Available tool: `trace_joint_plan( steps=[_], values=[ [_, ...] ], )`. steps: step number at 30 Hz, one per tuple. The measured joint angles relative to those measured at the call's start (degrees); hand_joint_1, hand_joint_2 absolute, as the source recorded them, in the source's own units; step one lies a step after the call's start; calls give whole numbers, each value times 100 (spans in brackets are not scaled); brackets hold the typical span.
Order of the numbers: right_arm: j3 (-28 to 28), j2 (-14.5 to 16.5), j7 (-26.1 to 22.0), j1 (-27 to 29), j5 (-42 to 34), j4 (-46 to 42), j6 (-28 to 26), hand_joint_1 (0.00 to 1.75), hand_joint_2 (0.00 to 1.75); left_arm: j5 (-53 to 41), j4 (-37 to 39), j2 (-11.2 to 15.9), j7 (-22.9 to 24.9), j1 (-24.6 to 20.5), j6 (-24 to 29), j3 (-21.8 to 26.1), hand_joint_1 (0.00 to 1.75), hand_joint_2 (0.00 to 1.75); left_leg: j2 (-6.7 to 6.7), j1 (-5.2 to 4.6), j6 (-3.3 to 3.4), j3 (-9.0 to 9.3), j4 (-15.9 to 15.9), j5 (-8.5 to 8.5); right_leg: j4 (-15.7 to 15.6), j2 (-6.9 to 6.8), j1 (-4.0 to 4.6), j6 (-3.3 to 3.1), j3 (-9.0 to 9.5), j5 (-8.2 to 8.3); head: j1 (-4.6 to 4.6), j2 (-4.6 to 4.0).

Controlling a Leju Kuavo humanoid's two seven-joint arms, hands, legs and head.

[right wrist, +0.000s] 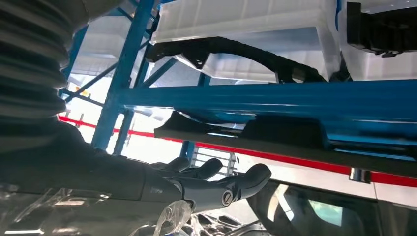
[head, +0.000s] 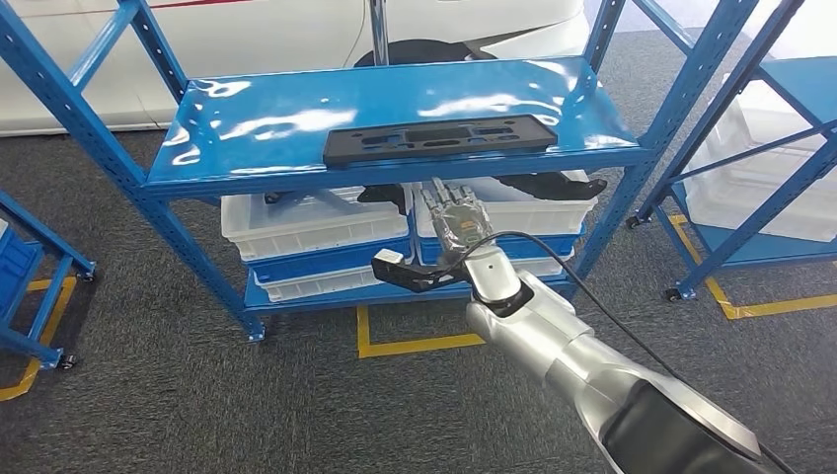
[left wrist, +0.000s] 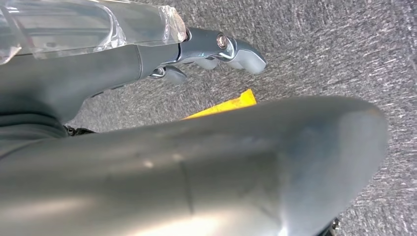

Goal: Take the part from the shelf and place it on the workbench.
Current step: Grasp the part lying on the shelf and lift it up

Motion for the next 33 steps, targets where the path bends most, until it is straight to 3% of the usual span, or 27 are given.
trace_joint_plan(
  steps=[7,14,21,33],
  values=[
    [2,-2,79,-22,79,53,-259,0,175,-4,11,6,-7,-16,3,-26,0,0,-1,0,0,-1,-1,0,0,0,0,0,0,0,0,0],
    [137,22,429,-94,1173,0,-728,0,175,-3,23,7,-5,-11,51,-27,0,0,-1,0,0,-2,-1,0,1,0,0,0,1,0,0,0],
    [282,109,463,-101,1567,-70,-713,0,175,1,25,7,20,-9,60,-28,0,0,-1,1,0,-2,-1,0,1,0,0,0,0,0,0,0],
    [322,202,283,-101,1456,-71,-504,0,175,5,38,7,24,-9,-2,-28,0,0,-1,1,0,-2,-1,0,1,0,0,0,0,0,0,0]
  ],
)
